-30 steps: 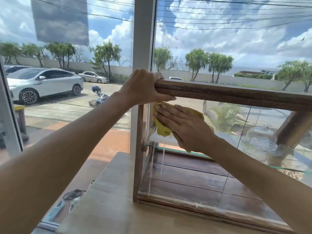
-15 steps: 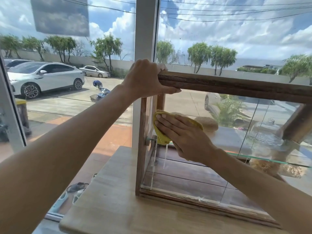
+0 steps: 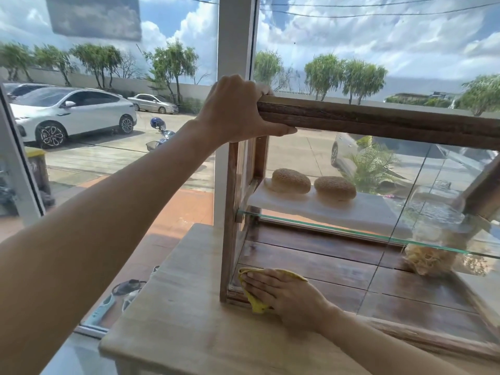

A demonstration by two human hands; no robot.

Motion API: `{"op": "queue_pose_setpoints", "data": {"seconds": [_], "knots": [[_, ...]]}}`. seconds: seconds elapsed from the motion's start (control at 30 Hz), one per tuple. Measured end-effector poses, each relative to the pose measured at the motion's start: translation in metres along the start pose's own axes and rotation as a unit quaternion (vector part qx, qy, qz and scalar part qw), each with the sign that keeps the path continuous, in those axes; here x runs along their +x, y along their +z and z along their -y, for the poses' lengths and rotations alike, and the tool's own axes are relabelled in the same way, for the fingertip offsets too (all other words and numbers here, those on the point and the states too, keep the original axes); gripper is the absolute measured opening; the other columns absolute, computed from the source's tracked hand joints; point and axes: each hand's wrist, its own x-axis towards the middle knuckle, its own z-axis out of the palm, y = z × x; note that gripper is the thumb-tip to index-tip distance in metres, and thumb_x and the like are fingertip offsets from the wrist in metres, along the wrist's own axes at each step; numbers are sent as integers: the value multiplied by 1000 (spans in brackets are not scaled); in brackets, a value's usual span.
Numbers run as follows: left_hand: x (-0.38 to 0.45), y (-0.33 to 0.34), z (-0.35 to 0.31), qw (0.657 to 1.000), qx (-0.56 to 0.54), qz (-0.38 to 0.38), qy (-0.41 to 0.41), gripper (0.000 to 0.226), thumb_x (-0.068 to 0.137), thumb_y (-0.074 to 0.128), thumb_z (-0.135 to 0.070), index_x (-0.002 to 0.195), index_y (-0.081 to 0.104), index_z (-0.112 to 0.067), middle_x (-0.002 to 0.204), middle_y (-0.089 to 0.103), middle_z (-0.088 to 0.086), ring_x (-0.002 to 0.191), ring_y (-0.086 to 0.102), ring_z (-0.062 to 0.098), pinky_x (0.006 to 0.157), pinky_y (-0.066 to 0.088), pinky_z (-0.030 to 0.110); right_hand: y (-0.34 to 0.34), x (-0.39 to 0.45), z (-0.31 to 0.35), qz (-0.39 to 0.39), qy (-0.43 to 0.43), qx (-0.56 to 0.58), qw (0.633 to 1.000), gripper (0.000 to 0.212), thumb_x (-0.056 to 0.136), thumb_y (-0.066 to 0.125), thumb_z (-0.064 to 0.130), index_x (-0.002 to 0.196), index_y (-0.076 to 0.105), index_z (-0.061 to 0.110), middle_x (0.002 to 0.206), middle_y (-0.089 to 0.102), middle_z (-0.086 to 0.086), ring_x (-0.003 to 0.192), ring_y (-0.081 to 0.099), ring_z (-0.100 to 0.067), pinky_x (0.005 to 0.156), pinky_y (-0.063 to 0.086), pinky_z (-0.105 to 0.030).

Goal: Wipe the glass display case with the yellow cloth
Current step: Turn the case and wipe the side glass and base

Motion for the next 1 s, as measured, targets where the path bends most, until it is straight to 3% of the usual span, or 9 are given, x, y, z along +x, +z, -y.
{"op": "queue_pose_setpoints", "data": {"seconds": [0.1, 0.23, 0.4, 0.53, 0.67, 0.83, 1.0], "knots": [[-1, 1, 1, 1000, 3, 4, 0, 84, 58, 44, -85, 101, 72, -19, 74, 73, -1, 67, 65, 14, 79, 50, 25, 7, -2, 9, 36, 0, 12, 999, 64, 79, 32, 25, 142, 40, 16, 150, 36, -1, 139, 32, -11, 116, 2, -31], [-2, 0, 0, 1000, -2, 10, 0, 82, 59, 47, -84, 101, 72, -19, 73, 72, -2, 65, 63, 12, 78, 51, 25, 3, -6, 5, -9, -22, -24, 999, 55, 87, 32, 19, 141, 42, 17, 149, 39, 0, 138, 35, -12, 117, 4, -31], [-1, -1, 0, 1000, 14, 19, -2, 73, 62, 55, -80, 102, 71, -21, 72, 70, -3, 62, 56, 9, 73, 39, 17, -45, -9, -13, -215, 20, 17, 976, 40, 103, 31, 11, 141, 43, 13, 147, 41, -6, 138, 35, -18, 116, 24, -32], [0, -2, -1, 999, 16, 33, -9, 71, 60, 53, -83, 95, 71, -23, 66, 68, -5, 58, 53, 9, 71, 42, 19, -107, -2, -60, -355, 134, -7, 925, 46, 96, 30, -4, 137, 46, 7, 145, 42, -10, 137, 37, -22, 113, 31, -37], [0, -6, -3, 998, 20, 51, -16, 80, 56, 42, -89, 92, 72, -24, 64, 68, -4, 62, 62, 13, 78, 51, 29, -132, 0, -103, -347, 205, -44, 914, 50, 91, 28, -5, 138, 44, 2, 146, 41, -14, 137, 37, -27, 111, 31, -40], [-1, -7, -3, 998, 28, 48, -5, 75, 59, 52, -83, 98, 71, -22, 65, 69, -3, 64, 65, 15, 75, 51, 27, -138, 13, -116, -281, 199, -51, 937, 62, 79, 36, -2, 141, 39, 1, 150, 34, -14, 141, 29, -26, 114, 26, -41], [-1, -8, -5, 999, 36, 39, -5, 79, 59, 47, -85, 100, 71, -21, 66, 69, -3, 65, 66, 15, 75, 50, 26, -154, 38, -121, -252, 169, -63, 951, 69, 72, 48, 1, 141, 40, 2, 149, 36, -13, 141, 28, -23, 119, 14, -36]]}}
